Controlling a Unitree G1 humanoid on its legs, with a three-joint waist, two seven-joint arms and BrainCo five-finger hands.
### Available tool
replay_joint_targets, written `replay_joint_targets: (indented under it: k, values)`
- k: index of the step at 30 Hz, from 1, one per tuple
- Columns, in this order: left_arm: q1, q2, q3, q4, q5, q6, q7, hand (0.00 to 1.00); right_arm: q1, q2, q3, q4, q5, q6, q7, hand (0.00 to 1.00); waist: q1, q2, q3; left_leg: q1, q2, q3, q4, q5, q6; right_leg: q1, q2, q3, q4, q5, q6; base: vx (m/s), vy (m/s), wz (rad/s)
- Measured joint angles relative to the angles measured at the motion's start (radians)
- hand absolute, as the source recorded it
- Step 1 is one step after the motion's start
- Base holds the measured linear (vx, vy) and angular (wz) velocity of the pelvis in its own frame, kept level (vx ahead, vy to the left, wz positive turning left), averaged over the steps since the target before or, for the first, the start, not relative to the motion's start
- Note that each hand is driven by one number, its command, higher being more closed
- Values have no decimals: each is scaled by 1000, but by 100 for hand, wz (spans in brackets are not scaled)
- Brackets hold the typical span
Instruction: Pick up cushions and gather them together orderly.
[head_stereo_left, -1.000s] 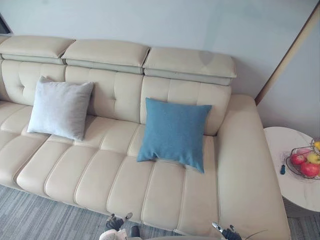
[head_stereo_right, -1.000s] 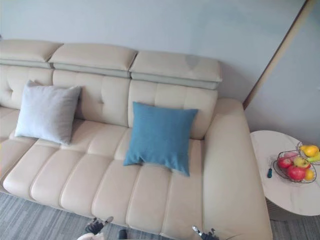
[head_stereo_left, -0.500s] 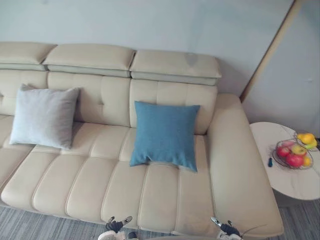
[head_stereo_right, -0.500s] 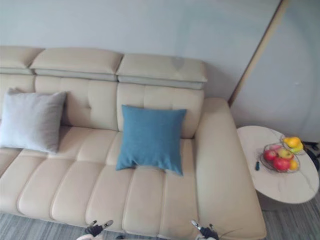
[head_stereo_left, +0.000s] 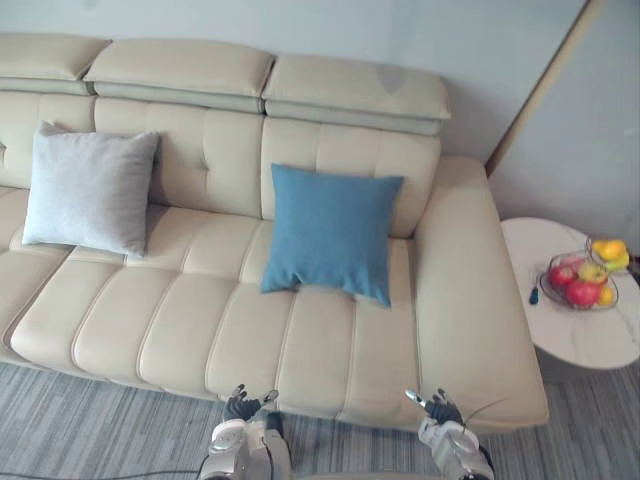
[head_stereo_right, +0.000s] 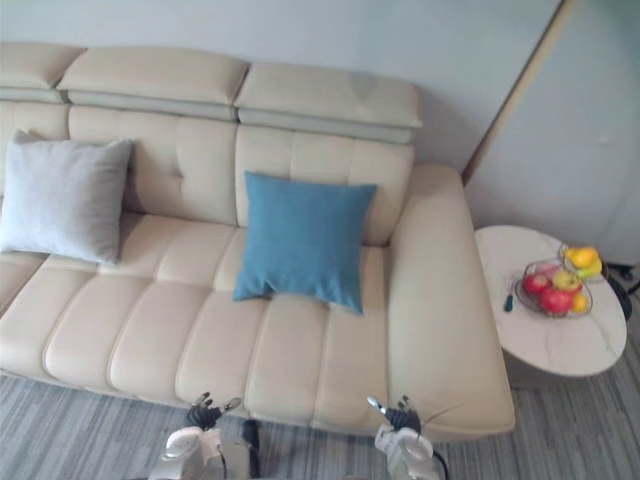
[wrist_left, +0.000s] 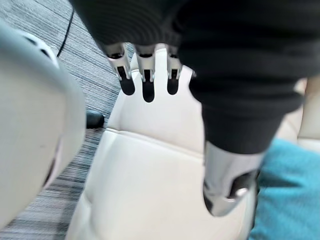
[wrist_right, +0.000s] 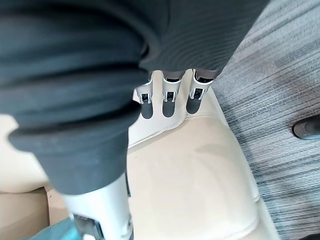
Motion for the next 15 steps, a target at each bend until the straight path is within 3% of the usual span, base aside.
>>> replay_joint_targets:
  k: [1,3,4,5,6,9,10,11,12,13,15]
  values:
    - [10,3,-12,0,0,0,-1,0,20,-2,-2,16,1,1,-5,0,-2,-3,-2,18,-1,-9,-56,31,-17,-7,-1,-18,-4,12,-13,-237,-56,21]
    - [8,0,-9,-11,1,0,-3,0,34,0,-9,31,2,8,-10,0,-4,-6,-2,2,2,-35,16,-5,6,-21,-5,-31,-10,32,-25,-189,-1,11]
    - [10,-1,-5,-13,1,0,-3,0,39,-6,-11,32,2,11,-11,0,-5,-9,-2,-6,1,-42,136,-89,18,-33,-22,-32,-12,51,-22,-150,66,1]
    - [10,-2,-5,-13,1,0,-3,0,40,-6,-12,32,2,11,-12,0,-6,-10,-1,-5,1,-46,168,-113,16,-36,-26,-32,-13,56,-19,-178,126,0]
    - [11,-4,-4,-12,0,0,-3,0,50,-6,-19,31,2,10,-12,0,-6,-13,-2,4,2,-60,261,-178,5,-45,-42,-22,-14,68,-7,-101,125,-2]
    - [24,-12,-2,-9,0,1,-4,0,73,-1,-40,32,2,11,-8,0,-10,-1,-9,63,9,-84,333,-282,-18,-49,-67,-14,-23,95,33,-110,263,0]
    - [31,-19,-2,-7,0,3,-5,0,77,-1,-62,35,2,13,-5,0,-18,16,-23,90,-2,-72,255,-316,-26,-46,-67,-13,-51,116,58,-94,291,3]
    - [35,-11,-1,-4,0,3,-5,0,80,12,-66,42,2,18,-4,0,-23,5,-33,108,-23,-66,194,-325,-16,-46,-75,-13,-67,129,69,-56,261,-1]
    - [43,21,-1,-1,0,4,-3,0,83,42,-80,63,2,26,5,0,-25,-30,-51,133,-68,-47,102,-276,3,-51,-109,-12,-93,151,61,-44,201,-6]
    - [53,42,-3,13,0,6,-3,0,95,52,-83,70,2,31,6,0,-30,-48,-64,167,-98,-40,25,-233,19,-42,-117,-13,-119,172,48,-45,180,-8]
    - [57,53,-4,23,1,7,-3,0,102,49,-102,72,2,31,5,0,-40,-49,-70,180,-123,-41,-3,-219,34,-22,-111,-19,-135,179,54,-55,131,2]
